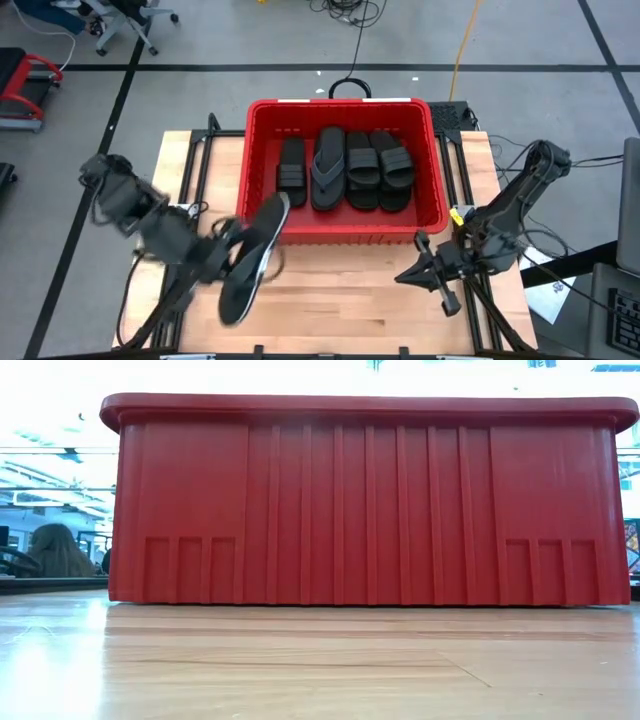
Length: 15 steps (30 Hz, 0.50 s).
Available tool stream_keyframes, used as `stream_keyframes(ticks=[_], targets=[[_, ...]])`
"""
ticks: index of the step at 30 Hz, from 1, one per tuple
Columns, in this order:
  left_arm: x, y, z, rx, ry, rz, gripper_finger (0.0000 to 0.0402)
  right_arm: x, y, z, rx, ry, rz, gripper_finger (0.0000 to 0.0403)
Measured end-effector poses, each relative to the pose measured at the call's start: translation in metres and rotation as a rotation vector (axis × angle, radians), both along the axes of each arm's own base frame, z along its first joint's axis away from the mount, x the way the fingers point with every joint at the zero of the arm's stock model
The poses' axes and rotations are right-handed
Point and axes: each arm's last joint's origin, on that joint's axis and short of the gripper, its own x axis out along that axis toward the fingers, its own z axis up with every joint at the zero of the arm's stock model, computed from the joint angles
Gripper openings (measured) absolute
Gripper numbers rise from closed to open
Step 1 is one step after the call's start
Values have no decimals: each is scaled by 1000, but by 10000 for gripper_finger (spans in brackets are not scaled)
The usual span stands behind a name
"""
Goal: Pick and place slides into bin
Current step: Stack the black slipper in the red bin
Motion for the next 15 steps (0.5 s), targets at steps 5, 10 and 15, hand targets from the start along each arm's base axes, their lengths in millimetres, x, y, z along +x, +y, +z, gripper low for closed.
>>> stream_keyframes(ticks=[5, 10, 15], targets=[[24, 45, 13, 61, -121, 36, 0, -11, -15, 13, -103, -69, -13, 0], [45, 85, 28, 107, -326, 29, 0, -19, -27, 18, -181, -116, -17, 0], [56, 121, 50, 78, -595, 9, 0, -27, -49, 3, -71, -94, -60, 0]])
